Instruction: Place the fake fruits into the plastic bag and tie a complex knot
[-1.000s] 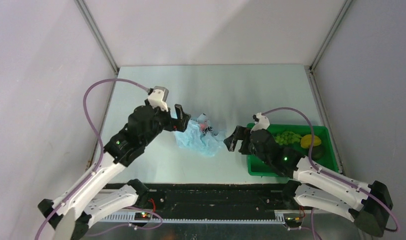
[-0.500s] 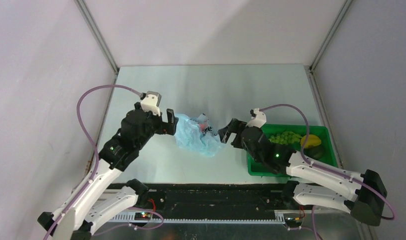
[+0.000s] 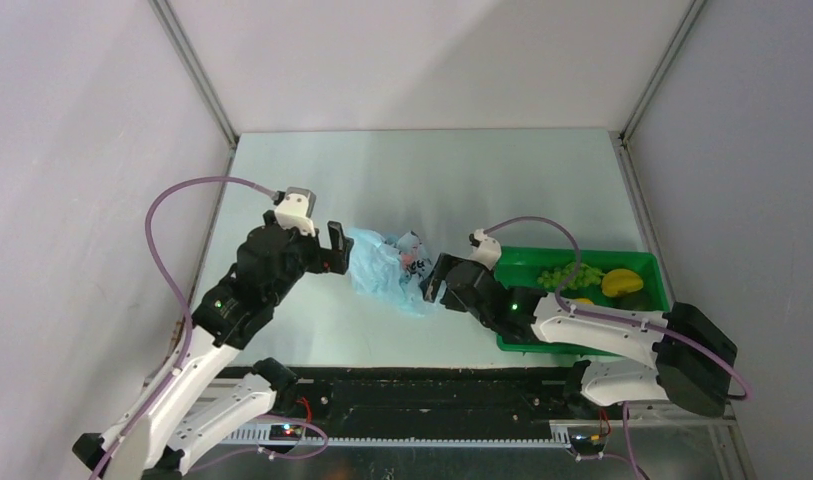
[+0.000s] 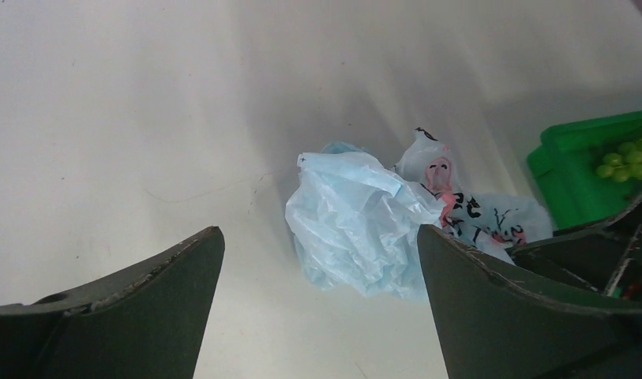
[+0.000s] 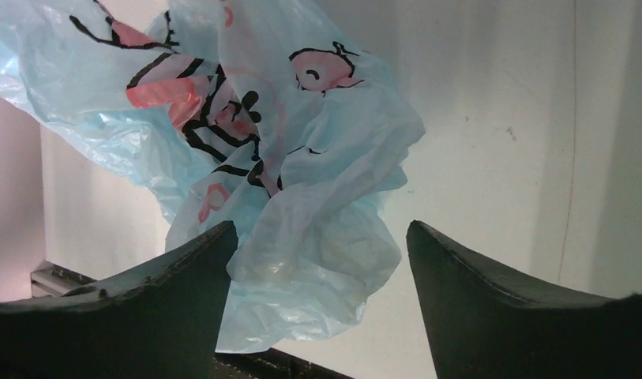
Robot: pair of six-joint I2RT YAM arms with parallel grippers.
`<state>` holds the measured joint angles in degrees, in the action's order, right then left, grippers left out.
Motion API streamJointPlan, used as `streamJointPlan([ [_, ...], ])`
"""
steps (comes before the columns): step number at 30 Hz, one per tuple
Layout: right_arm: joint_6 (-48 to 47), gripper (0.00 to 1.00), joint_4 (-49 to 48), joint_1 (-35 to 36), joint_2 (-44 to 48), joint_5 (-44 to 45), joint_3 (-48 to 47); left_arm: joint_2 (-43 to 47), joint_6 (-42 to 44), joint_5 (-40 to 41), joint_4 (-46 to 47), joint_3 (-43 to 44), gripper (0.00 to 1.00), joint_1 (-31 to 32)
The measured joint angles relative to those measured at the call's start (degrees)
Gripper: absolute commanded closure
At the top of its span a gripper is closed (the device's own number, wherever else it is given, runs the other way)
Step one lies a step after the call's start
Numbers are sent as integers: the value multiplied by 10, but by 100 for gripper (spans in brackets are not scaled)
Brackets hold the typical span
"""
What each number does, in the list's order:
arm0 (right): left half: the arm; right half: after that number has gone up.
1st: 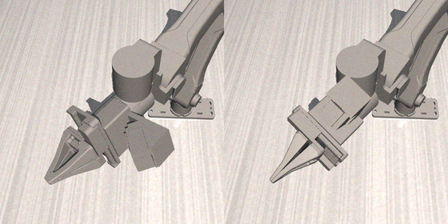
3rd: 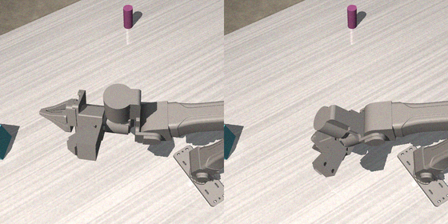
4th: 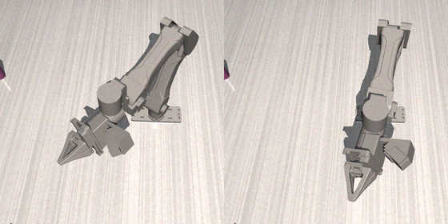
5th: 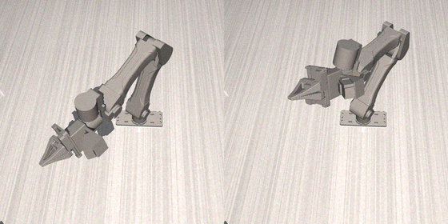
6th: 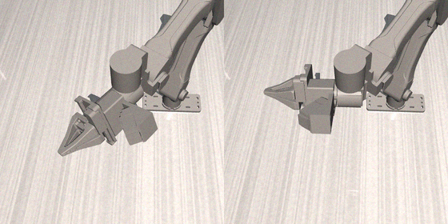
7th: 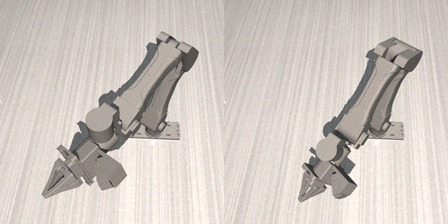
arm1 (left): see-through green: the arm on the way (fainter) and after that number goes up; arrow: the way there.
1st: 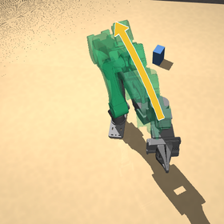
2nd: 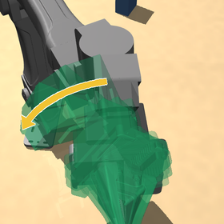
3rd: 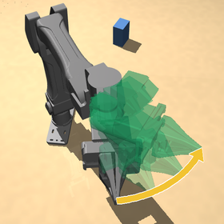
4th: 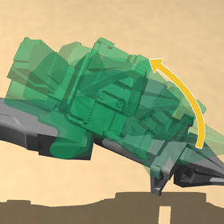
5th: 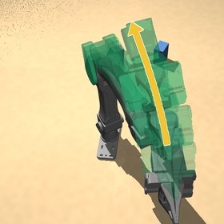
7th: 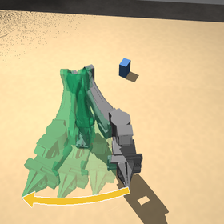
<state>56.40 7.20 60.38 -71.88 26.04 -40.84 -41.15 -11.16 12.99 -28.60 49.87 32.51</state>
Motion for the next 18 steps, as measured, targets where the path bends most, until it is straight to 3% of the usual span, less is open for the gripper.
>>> streamJointPlan([
  [2, 4, 39, -1, 4, -3, 1, 0, 2, -7, -7, 0, 5, 1, 0],
  [7, -24, 88, -35, 8, -3, 7, 0, -6, -19, -28, 0, 41, 1, 0],
  [9, -54, 100, -57, 8, -2, 9, 0, -12, -21, -42, 2, 63, 1, 0],
  [18, -323, 100, -131, 31, 77, 4, 1, -63, -21, -103, 6, 148, 1, -8],
])
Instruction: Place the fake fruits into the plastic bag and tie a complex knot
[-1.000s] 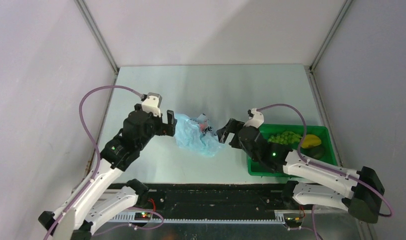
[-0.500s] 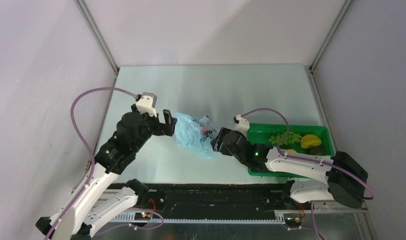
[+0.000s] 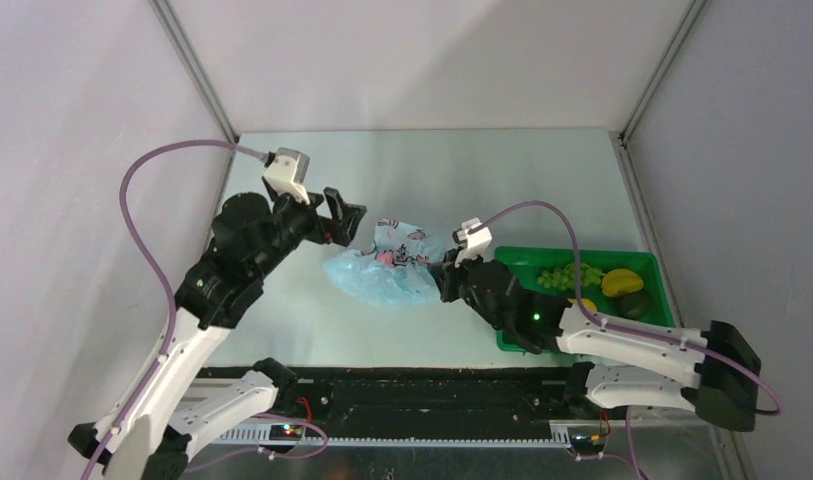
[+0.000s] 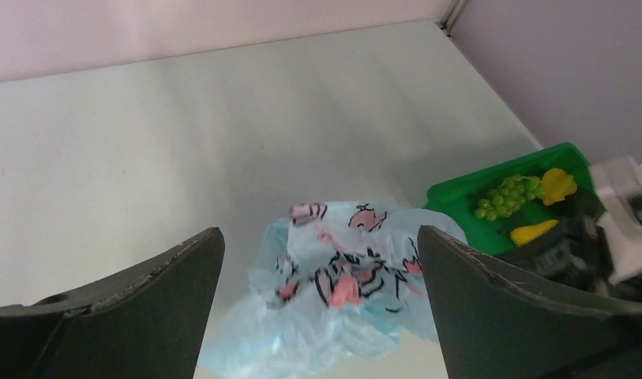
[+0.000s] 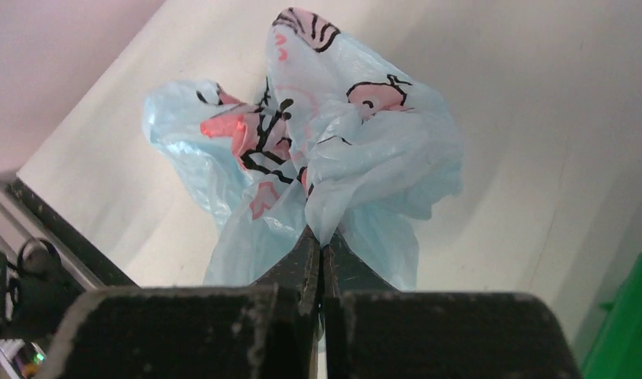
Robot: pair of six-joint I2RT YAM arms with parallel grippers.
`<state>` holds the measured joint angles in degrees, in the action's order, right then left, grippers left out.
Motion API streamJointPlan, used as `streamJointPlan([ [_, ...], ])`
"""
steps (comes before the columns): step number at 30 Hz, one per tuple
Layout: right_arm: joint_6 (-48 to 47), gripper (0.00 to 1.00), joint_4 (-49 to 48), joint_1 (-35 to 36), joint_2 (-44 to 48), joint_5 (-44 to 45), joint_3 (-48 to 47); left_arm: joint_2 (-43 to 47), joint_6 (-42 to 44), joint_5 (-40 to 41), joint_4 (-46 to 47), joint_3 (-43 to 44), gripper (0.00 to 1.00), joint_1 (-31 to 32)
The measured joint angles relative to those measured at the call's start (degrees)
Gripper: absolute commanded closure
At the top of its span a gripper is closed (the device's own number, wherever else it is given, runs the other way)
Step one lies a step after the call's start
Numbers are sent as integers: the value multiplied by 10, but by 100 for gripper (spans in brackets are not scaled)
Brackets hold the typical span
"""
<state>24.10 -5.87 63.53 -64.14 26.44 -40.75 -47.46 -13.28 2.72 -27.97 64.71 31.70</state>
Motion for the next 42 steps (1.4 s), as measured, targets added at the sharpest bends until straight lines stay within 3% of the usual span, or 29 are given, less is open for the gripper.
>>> streamJointPlan([
  [7, -168, 100, -53, 21, 92, -7, 58, -69, 13, -105, 11, 33, 1, -44],
  [13, -212, 100, -109, 40, 131, -7, 161, -114, 4, -216, 15, -2, 1, -63],
  [20, -220, 100, -126, 60, 137, -35, 199, -145, -3, -265, 17, -54, 1, -63],
  [28, -192, 100, -93, 91, 134, -31, 200, -139, -3, -273, 5, -150, 1, -59],
  [38, -198, 100, -87, 178, 75, 26, 203, -148, -104, -265, 85, -209, 1, -37],
  [40, -198, 100, -88, 189, 68, 40, 203, -157, -114, -256, 96, -209, 8, -21],
  [42, -198, 97, -89, 197, 64, 52, 203, -165, -121, -248, 100, -209, 36, -7],
])
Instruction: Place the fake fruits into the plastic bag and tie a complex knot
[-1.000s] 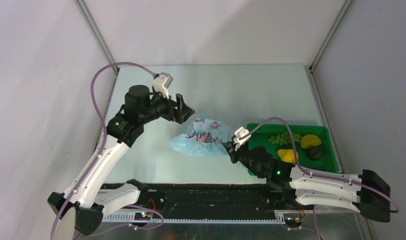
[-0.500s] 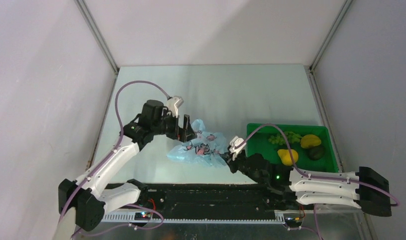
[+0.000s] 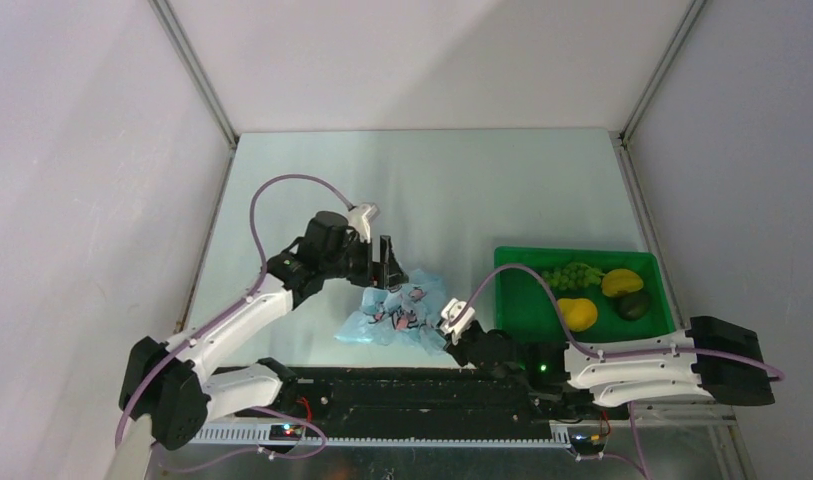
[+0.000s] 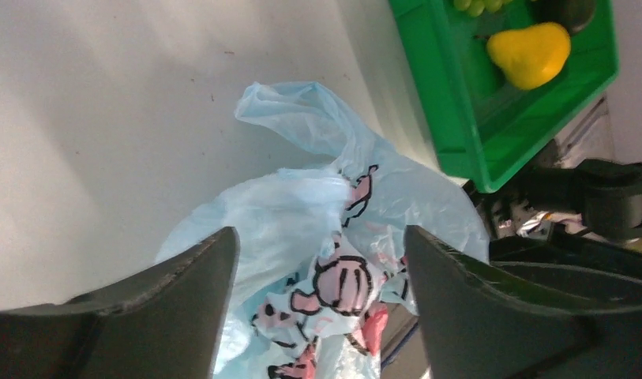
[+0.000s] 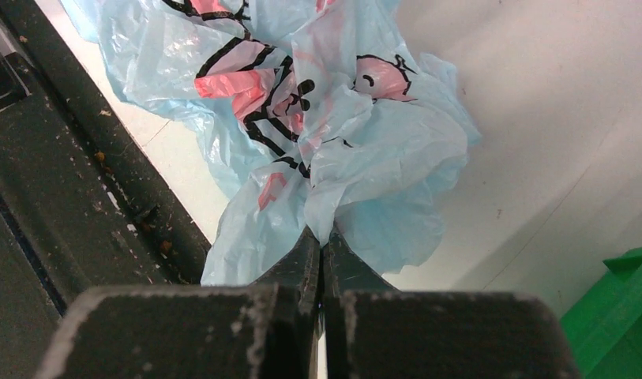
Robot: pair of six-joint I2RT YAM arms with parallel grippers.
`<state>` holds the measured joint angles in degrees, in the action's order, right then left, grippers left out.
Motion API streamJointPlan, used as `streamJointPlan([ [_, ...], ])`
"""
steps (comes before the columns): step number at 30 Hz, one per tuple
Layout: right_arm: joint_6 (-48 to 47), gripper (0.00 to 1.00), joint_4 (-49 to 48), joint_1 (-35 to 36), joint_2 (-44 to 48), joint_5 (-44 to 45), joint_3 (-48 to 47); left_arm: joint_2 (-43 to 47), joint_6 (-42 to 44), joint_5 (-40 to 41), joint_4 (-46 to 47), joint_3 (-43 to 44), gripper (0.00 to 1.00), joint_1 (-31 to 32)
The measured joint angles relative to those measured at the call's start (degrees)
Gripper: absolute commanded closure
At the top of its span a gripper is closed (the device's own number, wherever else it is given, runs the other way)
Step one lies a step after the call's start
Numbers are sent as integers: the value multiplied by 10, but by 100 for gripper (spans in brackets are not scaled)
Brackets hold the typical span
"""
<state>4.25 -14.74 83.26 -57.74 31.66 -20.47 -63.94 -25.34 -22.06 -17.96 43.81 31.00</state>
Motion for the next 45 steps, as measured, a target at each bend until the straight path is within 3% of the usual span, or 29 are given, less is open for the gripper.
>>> streamJointPlan([
  [1, 0, 95, -1, 3, 0, 7, 0, -5, -2, 9, 1, 0, 46, 8],
  [2, 0, 90, -2, 5, -1, 14, 0, -8, -5, 15, 1, 0, 67, 15],
  [4, -1, 80, -2, 8, 0, 24, 0, -10, -6, 33, 1, -2, 89, 28],
  [6, -3, 66, -2, 10, 0, 40, 0, -3, -5, 47, 6, -7, 99, 35],
  [11, -18, 36, 4, 10, 37, 76, 0, 83, 23, 75, 21, -11, 100, 37],
  [13, -25, 19, 8, 9, 66, 86, 0, 130, 55, 73, 36, -5, 100, 38],
  [17, -34, 6, 17, -10, 147, 83, 0, 202, 136, 50, 81, 11, 100, 38],
  [22, -23, 1, 34, -56, 234, 49, -8, 233, 186, 36, 104, 9, 100, 38],
  [28, 27, 2, 36, -104, 262, 25, -18, 216, 200, 25, 97, -8, 100, 38],
  [33, 35, 4, 41, -123, 223, -23, -37, 215, 213, 18, 77, -18, 100, 38],
  [42, 62, 10, 107, -281, 120, -242, -137, 215, 229, 5, 70, -18, 100, 39],
  [45, 65, 8, 114, -332, 90, -326, -150, 216, 230, 2, 70, -18, 100, 39],
])
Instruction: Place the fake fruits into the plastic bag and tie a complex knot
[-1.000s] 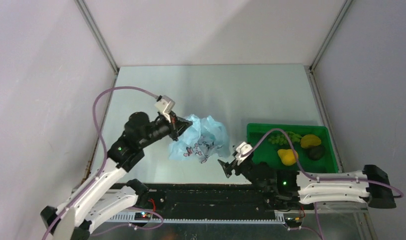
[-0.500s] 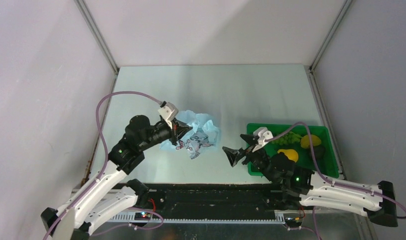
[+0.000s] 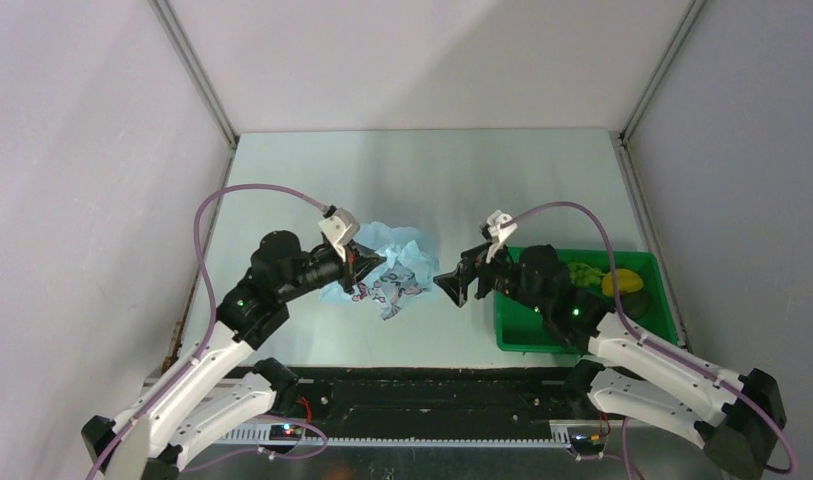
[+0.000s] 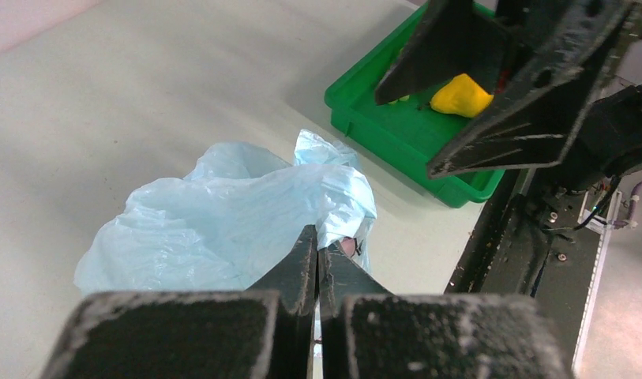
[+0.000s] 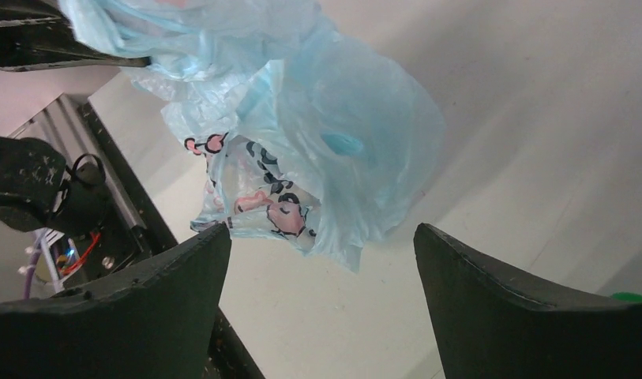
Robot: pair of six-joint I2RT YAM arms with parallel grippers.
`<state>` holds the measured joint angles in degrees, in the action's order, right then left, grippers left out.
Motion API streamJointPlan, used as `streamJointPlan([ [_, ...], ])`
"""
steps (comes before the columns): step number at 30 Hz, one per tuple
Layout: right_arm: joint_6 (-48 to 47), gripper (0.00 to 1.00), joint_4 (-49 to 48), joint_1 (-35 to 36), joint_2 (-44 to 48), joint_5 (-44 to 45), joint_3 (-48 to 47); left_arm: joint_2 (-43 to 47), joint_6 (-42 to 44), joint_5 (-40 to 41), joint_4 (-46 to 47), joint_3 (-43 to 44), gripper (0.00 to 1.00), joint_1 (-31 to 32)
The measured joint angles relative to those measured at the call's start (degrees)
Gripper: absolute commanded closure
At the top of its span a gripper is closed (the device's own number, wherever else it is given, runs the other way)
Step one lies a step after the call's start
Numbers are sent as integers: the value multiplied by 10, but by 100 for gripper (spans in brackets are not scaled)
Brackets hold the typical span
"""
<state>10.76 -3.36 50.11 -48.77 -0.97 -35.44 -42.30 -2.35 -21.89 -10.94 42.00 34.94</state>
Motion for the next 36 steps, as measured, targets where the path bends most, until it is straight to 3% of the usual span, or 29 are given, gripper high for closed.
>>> streamJointPlan([
  [9, -5, 8, -8, -120, -87, -205, -30, 0, 5, -14, 0, 0, 100, 1],
  [18, -43, 15, -17, -127, -193, -287, -90, 0, 5, -24, 0, 0, 100, 2],
  [21, -57, 43, -19, -116, -214, -288, -98, 0, 9, -24, 0, 0, 100, 2],
  [22, -63, 62, -18, -111, -219, -285, -99, 0, 9, -24, 0, 0, 100, 2],
  [23, -65, 71, -16, -103, -223, -278, -99, 0, 9, -23, -1, 0, 100, 2],
  [24, -68, 89, -15, -95, -227, -270, -100, 0, 9, -22, -1, 0, 100, 2],
  [26, -69, 100, -9, -83, -228, -246, -100, 2, 9, -8, -4, 0, 100, 2],
  [29, -57, 100, 9, -71, -224, -182, -100, 12, 3, 48, -19, 0, 99, 2],
  [31, -47, 100, 30, -68, -210, -124, -98, 23, -8, 103, -33, 1, 92, 2],
  [33, -37, 100, 47, -61, -183, -61, -90, 31, -21, 161, -47, 4, 76, 2],
  [34, -31, 100, 57, -54, -166, -26, -84, 33, -33, 197, -60, 8, 59, 2],
  [36, -16, 100, 73, -31, -134, 36, -75, 33, -47, 246, -80, 17, 36, 2],
])
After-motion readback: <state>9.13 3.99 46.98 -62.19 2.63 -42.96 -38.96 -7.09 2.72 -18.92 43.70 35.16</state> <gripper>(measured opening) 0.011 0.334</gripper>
